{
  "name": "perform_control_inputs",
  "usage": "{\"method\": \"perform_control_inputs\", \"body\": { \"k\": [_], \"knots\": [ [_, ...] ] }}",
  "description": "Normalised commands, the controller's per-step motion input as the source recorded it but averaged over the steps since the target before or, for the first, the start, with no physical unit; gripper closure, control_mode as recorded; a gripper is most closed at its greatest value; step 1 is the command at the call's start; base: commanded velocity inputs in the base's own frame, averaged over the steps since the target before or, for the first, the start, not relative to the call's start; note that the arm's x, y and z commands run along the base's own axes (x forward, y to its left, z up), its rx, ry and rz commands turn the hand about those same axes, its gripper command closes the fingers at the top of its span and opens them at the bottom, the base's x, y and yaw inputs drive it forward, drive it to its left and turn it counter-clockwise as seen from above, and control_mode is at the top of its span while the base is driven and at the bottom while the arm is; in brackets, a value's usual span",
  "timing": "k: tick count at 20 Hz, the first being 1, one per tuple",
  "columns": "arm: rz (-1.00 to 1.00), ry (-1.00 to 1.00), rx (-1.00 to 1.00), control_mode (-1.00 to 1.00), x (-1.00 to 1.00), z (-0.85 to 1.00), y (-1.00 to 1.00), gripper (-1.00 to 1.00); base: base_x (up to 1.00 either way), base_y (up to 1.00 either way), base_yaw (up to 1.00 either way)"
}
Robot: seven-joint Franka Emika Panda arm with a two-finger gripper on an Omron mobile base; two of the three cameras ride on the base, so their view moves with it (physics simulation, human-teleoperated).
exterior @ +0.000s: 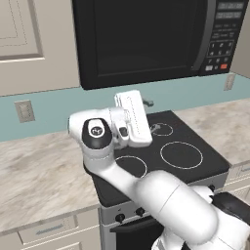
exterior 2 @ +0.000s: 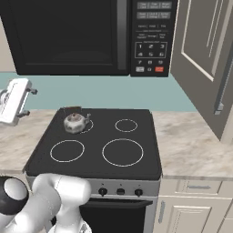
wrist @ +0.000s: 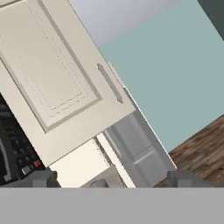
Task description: Pick the kettle from the cabinet and place it on a stove burner. Then pick the pot from the counter and place it on another stove burner. Finally, turn both burners on.
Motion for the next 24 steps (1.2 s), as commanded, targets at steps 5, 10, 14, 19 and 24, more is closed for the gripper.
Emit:
{"method": "perform_control_inputs", "body": {
  "k": [5,10,14,19,24],
  "knots": [
    [0.03,0.00,0.15,-1.00,-0.51,0.33,-0.28,-1.00,0.00,0.00,0.00],
    [0.09,0.05,0.25,-1.00,-0.41,0.29,-0.41,-1.00,0.00,0.00,0.00],
    [0.14,0.14,0.31,-1.00,-0.19,0.06,-0.46,-1.00,0.00,0.00,0.00],
    [0.16,0.21,0.32,-1.00,0.00,0.00,-0.43,-1.00,0.00,0.00,0.00],
    [0.13,0.08,0.22,-1.00,0.00,0.00,-0.27,-1.00,0.00,0.00,0.00]
  ]
}}
